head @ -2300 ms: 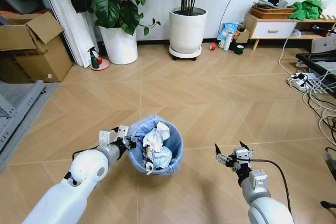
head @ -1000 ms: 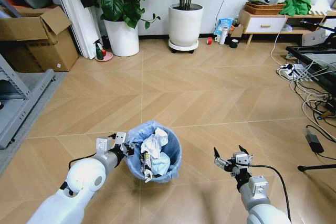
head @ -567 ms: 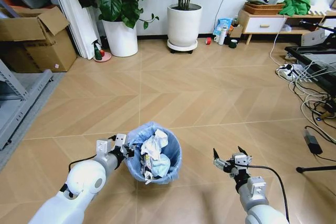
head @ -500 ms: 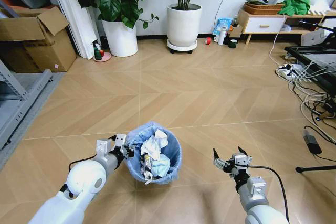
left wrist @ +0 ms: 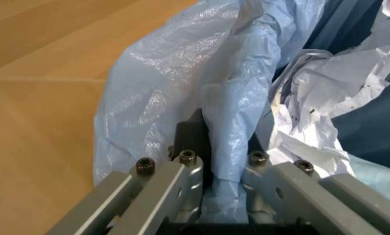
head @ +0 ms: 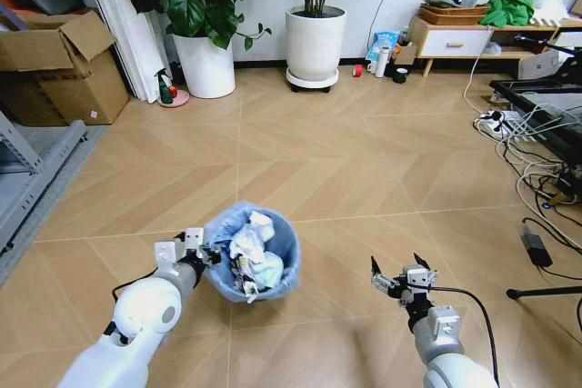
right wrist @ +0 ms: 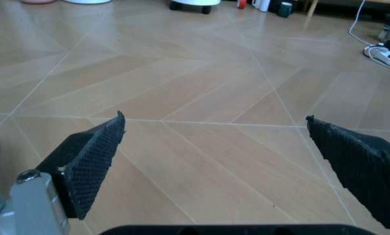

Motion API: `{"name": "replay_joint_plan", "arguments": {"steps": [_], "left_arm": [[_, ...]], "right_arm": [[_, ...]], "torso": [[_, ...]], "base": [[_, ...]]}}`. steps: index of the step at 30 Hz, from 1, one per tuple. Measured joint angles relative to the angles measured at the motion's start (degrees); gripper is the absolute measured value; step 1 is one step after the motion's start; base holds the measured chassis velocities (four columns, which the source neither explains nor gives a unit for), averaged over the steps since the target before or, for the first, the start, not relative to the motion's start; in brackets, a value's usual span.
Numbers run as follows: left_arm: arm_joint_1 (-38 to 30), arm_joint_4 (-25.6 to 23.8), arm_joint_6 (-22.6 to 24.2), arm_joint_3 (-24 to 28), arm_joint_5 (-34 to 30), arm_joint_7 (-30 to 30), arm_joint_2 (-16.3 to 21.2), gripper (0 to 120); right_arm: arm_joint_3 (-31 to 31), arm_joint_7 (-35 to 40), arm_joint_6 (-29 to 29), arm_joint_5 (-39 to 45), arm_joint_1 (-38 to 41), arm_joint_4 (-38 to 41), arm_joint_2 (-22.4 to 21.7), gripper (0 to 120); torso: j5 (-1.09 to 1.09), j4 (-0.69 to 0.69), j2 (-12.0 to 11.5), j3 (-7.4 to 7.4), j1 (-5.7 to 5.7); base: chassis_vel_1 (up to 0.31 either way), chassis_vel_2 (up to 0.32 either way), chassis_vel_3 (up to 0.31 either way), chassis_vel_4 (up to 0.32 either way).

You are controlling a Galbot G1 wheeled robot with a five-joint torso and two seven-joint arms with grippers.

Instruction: Pick up the trash bin and place the garbage on the floor into it.

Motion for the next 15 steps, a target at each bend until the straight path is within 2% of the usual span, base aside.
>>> {"name": "replay_joint_plan", "arguments": {"steps": [5, 9, 15], "left_arm": [[1.9, 1.8, 1.7, -5.6, -0.1, -2.9, -1.8, 2], [4.2, 2.2, 3.3, -9.6, -0.5, -2.9, -1.3, 2], [6.2, 2.7, 4.5, -12.5, -0.9, -2.8, -0.5, 2]], "right_arm": [[0.2, 0.0, 0.5, -0.1, 0.3, -0.7, 0.5, 100], [0.3, 0.1, 0.9, -0.2, 0.6, -1.3, 0.8, 100], [-0.1, 0.1, 1.0, -0.3, 1.2, -1.9, 1.2, 100]], "torso": [[0.0, 0.0, 0.0, 0.0, 0.0], [-0.01, 0.0, 0.0, 0.0, 0.0], [0.01, 0.02, 0.0, 0.0, 0.0]], "base": [[0.0, 0.0, 0.0, 0.0], [0.0, 0.0, 0.0, 0.0], [0.0, 0.0, 0.0, 0.0]]}}
